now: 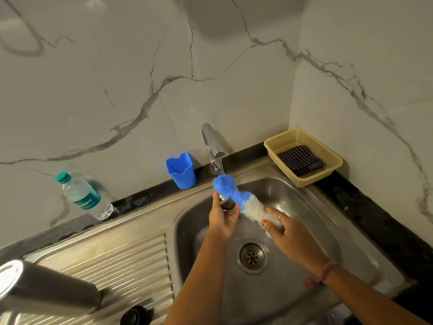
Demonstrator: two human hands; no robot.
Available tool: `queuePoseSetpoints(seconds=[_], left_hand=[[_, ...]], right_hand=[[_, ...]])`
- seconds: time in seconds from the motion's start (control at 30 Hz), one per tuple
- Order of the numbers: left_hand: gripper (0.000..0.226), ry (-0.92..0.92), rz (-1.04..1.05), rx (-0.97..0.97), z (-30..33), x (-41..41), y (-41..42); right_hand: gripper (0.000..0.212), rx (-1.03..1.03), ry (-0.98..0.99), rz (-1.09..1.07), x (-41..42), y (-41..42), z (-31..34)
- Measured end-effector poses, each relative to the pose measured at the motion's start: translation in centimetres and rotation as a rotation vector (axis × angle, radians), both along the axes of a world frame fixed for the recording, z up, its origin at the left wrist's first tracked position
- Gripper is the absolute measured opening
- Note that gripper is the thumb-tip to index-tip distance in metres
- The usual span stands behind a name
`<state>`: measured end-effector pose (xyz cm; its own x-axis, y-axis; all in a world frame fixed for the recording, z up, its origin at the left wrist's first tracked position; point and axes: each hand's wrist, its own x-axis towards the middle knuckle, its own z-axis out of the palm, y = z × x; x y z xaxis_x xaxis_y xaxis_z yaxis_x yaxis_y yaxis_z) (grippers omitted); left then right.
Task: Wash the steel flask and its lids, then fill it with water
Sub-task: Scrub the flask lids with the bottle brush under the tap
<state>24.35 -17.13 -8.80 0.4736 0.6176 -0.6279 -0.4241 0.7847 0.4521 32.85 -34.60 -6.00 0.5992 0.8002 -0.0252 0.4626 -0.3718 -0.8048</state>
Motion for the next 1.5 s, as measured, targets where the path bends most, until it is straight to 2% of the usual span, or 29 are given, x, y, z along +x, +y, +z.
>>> queuePoseSetpoints(seconds=[0.13, 0.23, 0.37, 0.6, 0.8, 0.93, 1.07, 1.17, 1.23, 1.37, 1.5], left_hand=[[0.055, -0.060, -0.023, -0.059, 0.3, 0.0, 0.0], [0.059, -0.095, -0.038, -0.086, 0.3, 0.3, 0.0], [0.059, -0.103, -0.037, -0.101, 0.1, 0.0, 0.9], [0.059, -0.135, -0.099, -0.150, 0.3, -0.1, 0.4], [0.052, -0.086, -0.088, -0.103, 0.5, 0.0, 0.9], [0.054, -0.059, -0.063, -0.121, 0.6, -0.2, 0.9], [0.054, -0.020, -0.106, -0.090, 0.5, 0.2, 0.2], [0.048, 0.036, -0.110, -0.013, 0.5, 0.2, 0.2], [0.046, 0.012, -0.097, 0.007, 0.4, -0.3, 0.4], [0.046, -0.014, -0.073, 0.029, 0.8, -0.9, 0.1], [0.044, -0.031, -0.048, 0.049, 0.8, -0.5, 0.5]], right_hand=[[0.045, 0.036, 0.071, -0.105, 0.8, 0.5, -0.7], [0.045, 0.057, 0.015, -0.097, 0.2, 0.8, -0.5], [0.045, 0.046, -0.061, -0.037, -0.9, -0.6, -1.3], [0.046, 0.066, 0.012, -0.118, 0.7, 0.9, -1.2], [0.045, 0.038, -0.081, -0.023, 0.0, -0.2, -1.3], [0.048, 0.044, -0.029, -0.071, 0.8, -1.2, -2.5], [0.046, 0.005, -0.006, -0.084, 1.9, 1.0, -0.8], [0.046, -0.029, -0.080, -0.012, 1.9, 1.7, 0.1], [0.045, -0.054, -0.118, 0.010, 2.2, 1.5, 0.2], [0.046, -0.064, -0.006, -0.056, 3.5, 1.4, 0.3], [0.045, -0.028, 0.003, -0.020, 1.6, 1.3, 0.3]])
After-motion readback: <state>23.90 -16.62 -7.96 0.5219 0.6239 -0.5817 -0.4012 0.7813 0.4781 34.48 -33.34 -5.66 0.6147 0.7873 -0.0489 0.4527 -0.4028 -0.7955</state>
